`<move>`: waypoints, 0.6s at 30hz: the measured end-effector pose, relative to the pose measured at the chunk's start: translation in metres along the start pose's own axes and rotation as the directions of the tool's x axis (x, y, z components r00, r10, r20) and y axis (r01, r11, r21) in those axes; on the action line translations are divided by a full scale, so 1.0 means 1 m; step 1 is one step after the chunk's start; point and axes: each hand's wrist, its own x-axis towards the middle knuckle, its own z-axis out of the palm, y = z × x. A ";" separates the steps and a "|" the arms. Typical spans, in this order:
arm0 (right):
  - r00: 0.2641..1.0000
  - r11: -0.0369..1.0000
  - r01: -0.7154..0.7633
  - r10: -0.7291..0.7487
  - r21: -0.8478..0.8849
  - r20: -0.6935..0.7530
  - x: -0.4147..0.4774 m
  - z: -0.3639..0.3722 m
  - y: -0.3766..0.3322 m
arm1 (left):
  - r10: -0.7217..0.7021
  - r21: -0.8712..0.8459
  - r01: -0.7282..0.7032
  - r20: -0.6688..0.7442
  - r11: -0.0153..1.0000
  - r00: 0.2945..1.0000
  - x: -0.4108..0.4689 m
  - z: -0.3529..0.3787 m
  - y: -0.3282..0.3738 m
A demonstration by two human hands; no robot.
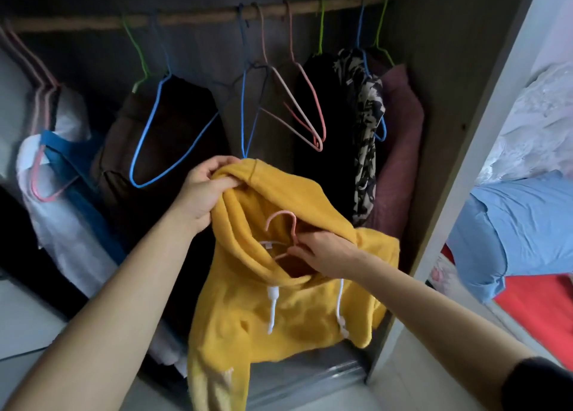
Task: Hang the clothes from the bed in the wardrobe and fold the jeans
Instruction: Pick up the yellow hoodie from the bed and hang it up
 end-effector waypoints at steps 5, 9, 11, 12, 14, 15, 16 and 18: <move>0.975 0.998 0.053 -0.048 0.021 -0.219 0.011 -0.028 -0.006 | -0.098 0.344 0.108 -0.047 0.933 0.994 -0.005 -0.006 -0.017; 0.978 0.993 0.117 -0.117 -0.011 -0.170 0.019 -0.039 -0.021 | -0.162 0.305 0.218 -0.198 0.927 0.967 -0.003 0.002 -0.015; 0.969 0.986 0.162 -0.168 -0.049 -0.180 0.020 -0.038 -0.020 | 0.099 0.610 0.051 -0.210 0.791 0.973 -0.001 0.000 -0.010; 0.958 0.982 0.179 -0.187 -0.059 -0.218 0.018 -0.036 -0.020 | 0.241 0.795 0.010 -0.195 0.606 0.951 0.000 -0.002 -0.007; 0.949 0.979 0.195 -0.204 -0.059 -0.240 0.017 -0.031 -0.021 | 0.318 0.937 0.043 -0.160 0.346 0.934 0.003 -0.006 -0.004; 0.958 0.979 0.195 -0.202 -0.055 -0.203 0.018 -0.028 -0.021 | 0.216 0.914 0.070 -0.168 0.399 0.962 0.006 -0.006 -0.007; 0.970 0.981 0.185 -0.190 -0.051 -0.149 0.020 -0.025 -0.021 | 0.075 0.802 0.087 -0.162 0.591 0.984 0.010 -0.006 -0.011; 0.978 0.986 0.159 -0.165 -0.056 -0.126 0.021 -0.021 -0.019 | -0.181 0.220 0.202 -0.113 0.954 0.977 0.012 -0.005 -0.011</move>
